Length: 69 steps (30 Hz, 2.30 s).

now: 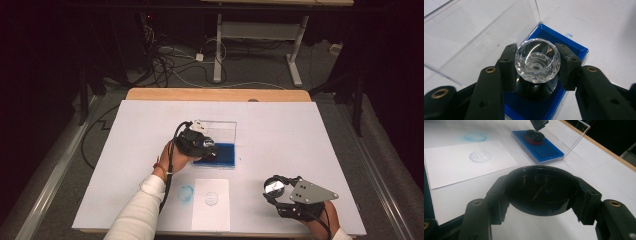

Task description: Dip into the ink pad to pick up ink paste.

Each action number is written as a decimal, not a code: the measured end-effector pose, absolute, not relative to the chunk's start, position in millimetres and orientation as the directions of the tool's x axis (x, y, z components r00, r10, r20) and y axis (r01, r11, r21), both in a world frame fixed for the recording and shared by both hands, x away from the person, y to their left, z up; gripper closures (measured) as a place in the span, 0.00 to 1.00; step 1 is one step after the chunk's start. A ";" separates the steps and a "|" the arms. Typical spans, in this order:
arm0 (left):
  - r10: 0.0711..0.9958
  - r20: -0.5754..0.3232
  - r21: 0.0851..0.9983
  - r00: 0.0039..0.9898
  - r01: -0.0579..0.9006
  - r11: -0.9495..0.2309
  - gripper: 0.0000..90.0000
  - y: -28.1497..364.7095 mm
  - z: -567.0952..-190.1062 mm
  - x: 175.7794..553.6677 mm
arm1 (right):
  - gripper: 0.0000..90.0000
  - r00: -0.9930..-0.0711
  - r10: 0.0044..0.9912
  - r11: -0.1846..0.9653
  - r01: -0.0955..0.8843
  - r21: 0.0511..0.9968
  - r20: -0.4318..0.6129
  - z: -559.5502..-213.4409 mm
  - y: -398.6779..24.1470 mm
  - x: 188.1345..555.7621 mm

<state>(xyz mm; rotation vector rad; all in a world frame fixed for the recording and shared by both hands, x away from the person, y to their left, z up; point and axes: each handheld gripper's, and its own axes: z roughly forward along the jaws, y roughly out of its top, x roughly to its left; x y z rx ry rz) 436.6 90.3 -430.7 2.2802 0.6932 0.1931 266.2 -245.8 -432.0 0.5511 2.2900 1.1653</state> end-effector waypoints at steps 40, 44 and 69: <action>0.543 -0.019 0.674 0.839 0.412 -0.613 0.60 90.1 -425.6 431.1 | 0.43 -0.791 0.558 0.544 0.121 0.830 -0.250 -432.1 -246.0 266.7; 0.550 0.002 0.704 0.835 0.390 -0.594 0.60 94.4 -411.5 428.4 | 0.43 -0.788 0.561 0.541 0.119 0.832 -0.252 -431.3 -246.3 266.5; 0.546 0.065 0.769 0.835 0.307 -0.560 0.60 123.4 -359.8 402.3 | 0.43 -0.783 0.565 0.528 0.103 0.843 -0.259 -427.4 -246.9 269.8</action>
